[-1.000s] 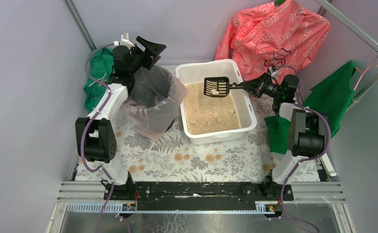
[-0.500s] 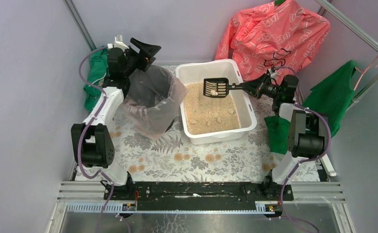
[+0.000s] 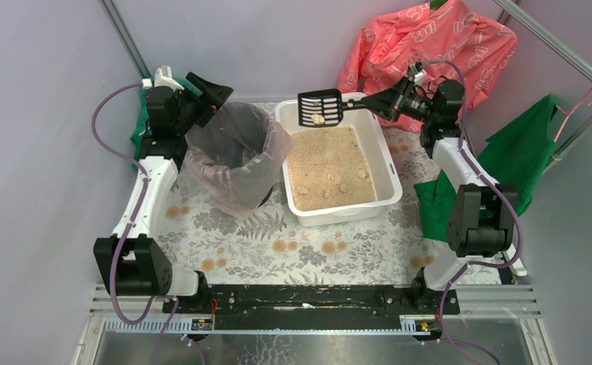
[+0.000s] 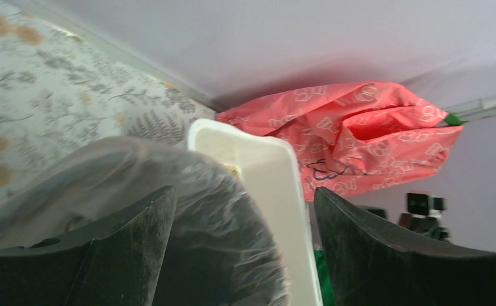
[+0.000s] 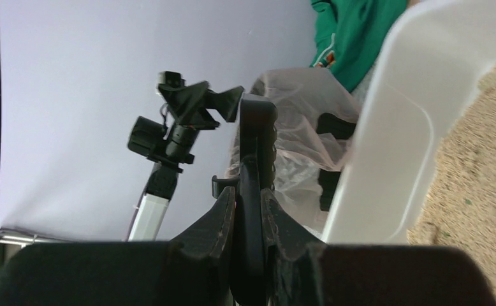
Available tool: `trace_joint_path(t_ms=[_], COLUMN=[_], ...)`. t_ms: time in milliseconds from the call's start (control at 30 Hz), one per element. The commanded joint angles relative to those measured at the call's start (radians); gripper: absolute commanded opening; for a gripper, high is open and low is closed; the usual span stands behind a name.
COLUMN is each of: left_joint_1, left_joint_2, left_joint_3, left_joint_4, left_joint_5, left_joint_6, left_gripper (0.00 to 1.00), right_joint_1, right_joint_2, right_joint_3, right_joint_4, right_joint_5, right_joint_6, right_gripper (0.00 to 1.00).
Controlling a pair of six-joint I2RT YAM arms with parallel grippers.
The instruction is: Clean the litter box
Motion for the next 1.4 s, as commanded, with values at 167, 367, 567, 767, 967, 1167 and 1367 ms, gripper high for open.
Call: trace_joint_path(t_ms=[167,367,567,767,967,1167,1367], left_joint_1=[0.023,0.044,0.045,0.045,0.045,0.046,0.043], left_joint_2=[-0.138,-0.196,-0.251,-0.286,-0.303,-0.319,-0.311], left_joint_3=[-0.085,-0.097,-0.119,-0.070,-0.021,-0.034,-0.044], left_joint_4=[-0.044,-0.120,-0.131,-0.170,-0.241,-0.247,-0.239], left_joint_5=[-0.035,-0.073,-0.049,-0.059,-0.109,-0.113,-0.104], left_joint_6=[0.126,0.171,0.147,0.149,0.178,0.183,0.186], left_gripper=[0.87,0.87,0.87,0.87,0.88,0.88,0.88], right_joint_1=[0.137,0.202,0.269,0.366,0.459,0.570,0.710], right_joint_2=[0.035,0.060,0.133,0.249,0.383,0.405,0.395], right_joint_3=[0.272,0.317,0.456,0.725,1.005,1.078,1.120], right_joint_4=[-0.105,-0.110,-0.241,-0.664,-1.075,-1.198,-1.195], right_joint_5=[0.031,0.045,0.052,0.129,0.297,0.559,0.788], right_joint_6=[-0.026,-0.028,-0.113,-0.439,-0.743,-0.975,-1.184], right_gripper=[0.00,0.00,0.00,0.00,0.00,0.00,0.00])
